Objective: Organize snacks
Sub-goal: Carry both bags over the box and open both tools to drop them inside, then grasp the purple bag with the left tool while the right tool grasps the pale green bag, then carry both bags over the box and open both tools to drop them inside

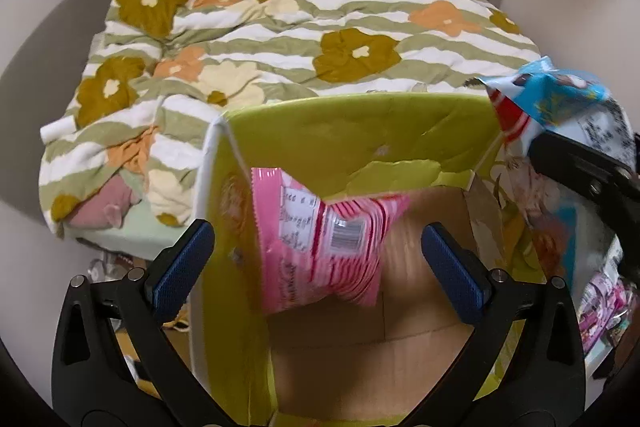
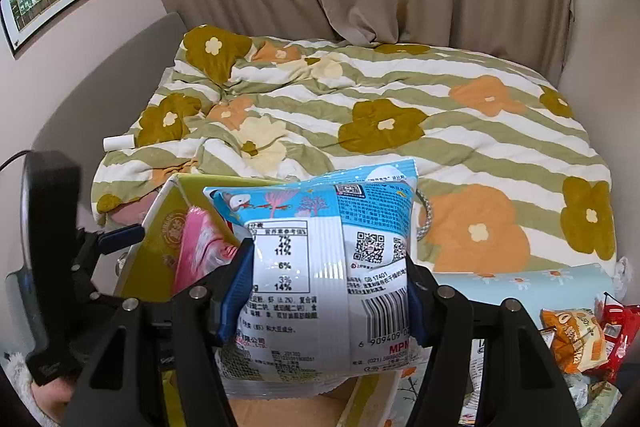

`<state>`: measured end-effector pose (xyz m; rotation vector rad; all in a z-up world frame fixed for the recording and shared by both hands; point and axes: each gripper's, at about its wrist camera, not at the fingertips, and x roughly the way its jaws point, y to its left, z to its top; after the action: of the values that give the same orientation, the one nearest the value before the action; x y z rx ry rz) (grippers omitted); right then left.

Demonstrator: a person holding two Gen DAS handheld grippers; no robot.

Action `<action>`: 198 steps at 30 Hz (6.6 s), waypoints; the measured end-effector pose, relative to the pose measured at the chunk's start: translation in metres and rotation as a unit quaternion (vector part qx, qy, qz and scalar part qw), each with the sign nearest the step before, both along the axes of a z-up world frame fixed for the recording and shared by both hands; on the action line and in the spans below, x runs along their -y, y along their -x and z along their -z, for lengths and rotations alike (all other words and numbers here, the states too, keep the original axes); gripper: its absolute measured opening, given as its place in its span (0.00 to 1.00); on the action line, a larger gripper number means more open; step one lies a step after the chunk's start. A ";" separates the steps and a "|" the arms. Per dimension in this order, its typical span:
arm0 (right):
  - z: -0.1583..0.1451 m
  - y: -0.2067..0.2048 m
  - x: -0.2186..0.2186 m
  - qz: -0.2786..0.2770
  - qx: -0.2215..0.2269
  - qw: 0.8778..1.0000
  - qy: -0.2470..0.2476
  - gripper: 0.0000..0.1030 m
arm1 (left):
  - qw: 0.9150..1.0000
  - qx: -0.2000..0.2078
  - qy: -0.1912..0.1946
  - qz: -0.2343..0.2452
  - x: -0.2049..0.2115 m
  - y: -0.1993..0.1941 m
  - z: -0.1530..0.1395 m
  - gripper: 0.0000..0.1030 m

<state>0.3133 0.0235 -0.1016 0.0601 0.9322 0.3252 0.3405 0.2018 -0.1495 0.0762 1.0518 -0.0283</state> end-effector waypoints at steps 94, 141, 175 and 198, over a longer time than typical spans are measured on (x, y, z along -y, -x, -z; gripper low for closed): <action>0.047 0.202 0.360 0.195 -0.085 0.977 0.005 0.99 | 0.957 -0.060 -0.092 0.269 0.357 0.179 0.050 1.00; 0.113 0.154 0.369 0.297 -0.174 0.935 -0.089 0.80 | 0.933 -0.142 -0.045 0.327 0.350 0.151 0.088 0.76; 0.027 0.197 0.345 0.186 -0.073 0.976 -0.081 0.57 | 0.977 -0.028 -0.013 0.212 0.318 0.198 0.002 0.76; -0.046 0.165 0.155 0.005 0.004 0.995 -0.096 0.57 | 0.998 0.055 0.018 0.020 0.125 0.176 -0.081 0.76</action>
<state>0.1488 -0.1315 -0.0552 0.2391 0.8914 0.4055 0.1641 0.0768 -0.0685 0.0657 0.9400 -0.0776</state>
